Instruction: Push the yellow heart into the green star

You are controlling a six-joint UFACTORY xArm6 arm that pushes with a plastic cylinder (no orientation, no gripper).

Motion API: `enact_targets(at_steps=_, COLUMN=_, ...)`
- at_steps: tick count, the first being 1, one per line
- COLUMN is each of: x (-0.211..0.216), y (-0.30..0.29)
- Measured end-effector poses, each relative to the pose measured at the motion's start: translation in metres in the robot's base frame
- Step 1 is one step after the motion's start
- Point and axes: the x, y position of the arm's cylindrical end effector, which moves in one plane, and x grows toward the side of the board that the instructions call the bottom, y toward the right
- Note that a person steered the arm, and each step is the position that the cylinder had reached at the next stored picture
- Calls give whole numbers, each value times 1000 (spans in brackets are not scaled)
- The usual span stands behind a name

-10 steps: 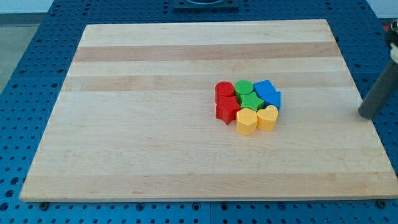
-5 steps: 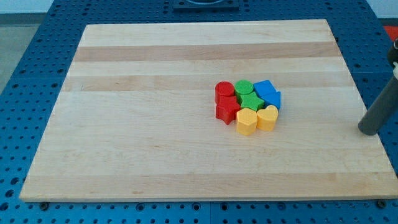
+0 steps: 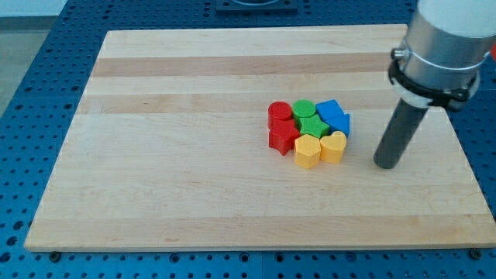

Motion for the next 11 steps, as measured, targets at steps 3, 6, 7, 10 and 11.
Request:
enact_targets(at_steps=3, x=0, y=-64)
enact_targets(at_steps=6, x=-13, y=-75)
enact_targets(at_steps=7, x=-21, y=-83)
enact_targets(at_steps=10, x=-33, y=-108)
enact_targets(at_steps=11, x=-33, y=-103)
